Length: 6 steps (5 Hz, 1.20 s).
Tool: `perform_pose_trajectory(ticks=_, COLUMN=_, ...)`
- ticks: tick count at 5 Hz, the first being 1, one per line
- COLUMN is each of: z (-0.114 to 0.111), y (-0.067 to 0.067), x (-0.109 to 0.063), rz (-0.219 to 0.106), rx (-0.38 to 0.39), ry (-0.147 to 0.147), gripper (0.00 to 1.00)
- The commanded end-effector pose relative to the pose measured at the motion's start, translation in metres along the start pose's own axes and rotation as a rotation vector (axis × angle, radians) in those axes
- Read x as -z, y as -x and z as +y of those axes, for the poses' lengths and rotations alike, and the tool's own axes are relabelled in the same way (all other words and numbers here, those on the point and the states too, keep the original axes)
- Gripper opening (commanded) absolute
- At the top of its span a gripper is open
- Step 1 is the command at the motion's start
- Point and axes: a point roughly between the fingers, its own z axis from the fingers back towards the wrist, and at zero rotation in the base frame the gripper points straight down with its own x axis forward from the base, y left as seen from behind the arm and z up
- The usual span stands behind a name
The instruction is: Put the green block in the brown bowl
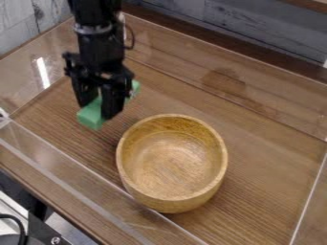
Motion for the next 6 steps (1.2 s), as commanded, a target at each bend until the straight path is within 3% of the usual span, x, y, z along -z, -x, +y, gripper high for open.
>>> perform_pose_trajectory(ticks=1, z=-0.007, y=-0.003, x=-0.040, rz=-0.054, rx=-0.032, ry=-0.017, gripper=0.00)
perform_pose_trajectory(ticks=3, z=-0.031, y=0.012, x=-0.069, rz=-0.044, rx=-0.049, ry=-0.013, gripper=0.00)
perform_pose_trajectory(ticks=6, z=-0.088, y=0.038, x=-0.060, rz=-0.046, rx=-0.056, ry=-0.011, gripper=0.00)
